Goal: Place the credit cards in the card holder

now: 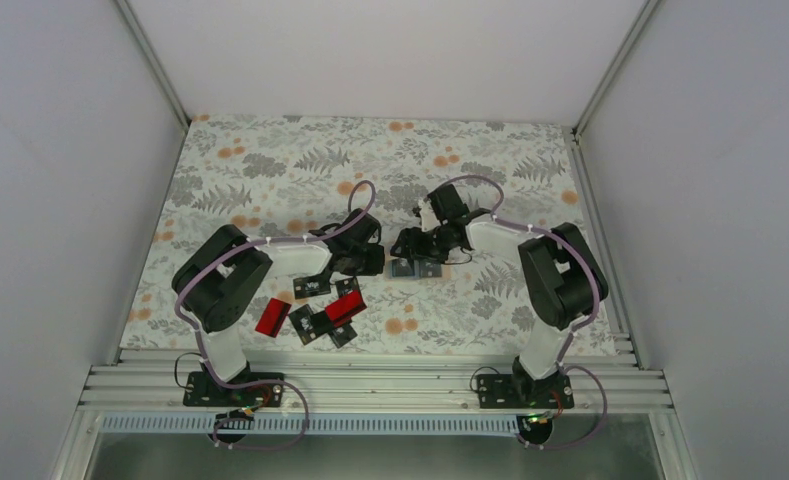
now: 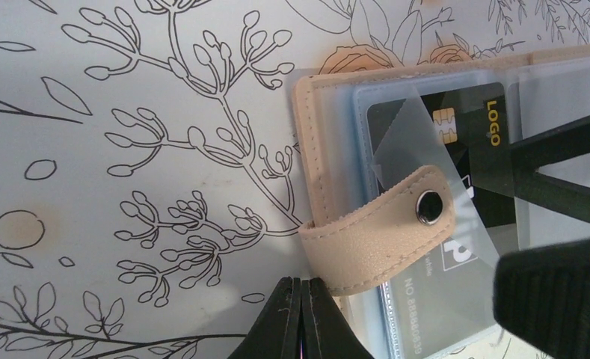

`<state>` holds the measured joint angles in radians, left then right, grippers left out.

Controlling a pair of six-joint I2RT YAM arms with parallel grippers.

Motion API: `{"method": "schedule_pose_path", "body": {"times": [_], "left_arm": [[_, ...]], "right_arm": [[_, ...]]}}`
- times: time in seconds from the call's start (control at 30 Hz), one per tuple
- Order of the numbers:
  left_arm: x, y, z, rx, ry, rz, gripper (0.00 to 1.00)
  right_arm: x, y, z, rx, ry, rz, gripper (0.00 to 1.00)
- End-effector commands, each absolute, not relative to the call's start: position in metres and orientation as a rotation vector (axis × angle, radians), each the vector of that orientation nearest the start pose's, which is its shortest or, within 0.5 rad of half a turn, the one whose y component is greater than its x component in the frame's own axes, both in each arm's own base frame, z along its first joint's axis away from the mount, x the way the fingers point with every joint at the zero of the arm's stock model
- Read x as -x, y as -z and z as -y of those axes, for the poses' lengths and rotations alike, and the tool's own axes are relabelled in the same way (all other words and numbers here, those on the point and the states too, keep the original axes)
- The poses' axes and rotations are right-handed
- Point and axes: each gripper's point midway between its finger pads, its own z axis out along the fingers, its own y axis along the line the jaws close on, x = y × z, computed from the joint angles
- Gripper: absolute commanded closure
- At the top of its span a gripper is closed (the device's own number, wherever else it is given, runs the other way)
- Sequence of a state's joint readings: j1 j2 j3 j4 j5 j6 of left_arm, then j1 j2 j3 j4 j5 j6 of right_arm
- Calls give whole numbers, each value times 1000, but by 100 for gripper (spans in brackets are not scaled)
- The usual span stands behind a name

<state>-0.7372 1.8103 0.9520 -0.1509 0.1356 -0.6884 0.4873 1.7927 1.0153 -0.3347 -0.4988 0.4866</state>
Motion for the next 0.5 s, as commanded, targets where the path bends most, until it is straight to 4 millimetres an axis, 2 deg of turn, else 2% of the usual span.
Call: {"method": "schedule_pose_path", "body": {"times": [0.0, 0.33, 0.47], "left_arm": [[-289, -4, 295, -135, 623, -2759, 98], [-290, -8, 295, -135, 625, -2750, 98], [-288, -19, 291, -129, 608, -2734, 98]], "right_arm": [[-295, -50, -264, 180, -991, -2830, 27], [-287, -46, -270, 200, -1008, -2850, 26], [-292, -49, -265, 220, -944, -2847, 25]]}}
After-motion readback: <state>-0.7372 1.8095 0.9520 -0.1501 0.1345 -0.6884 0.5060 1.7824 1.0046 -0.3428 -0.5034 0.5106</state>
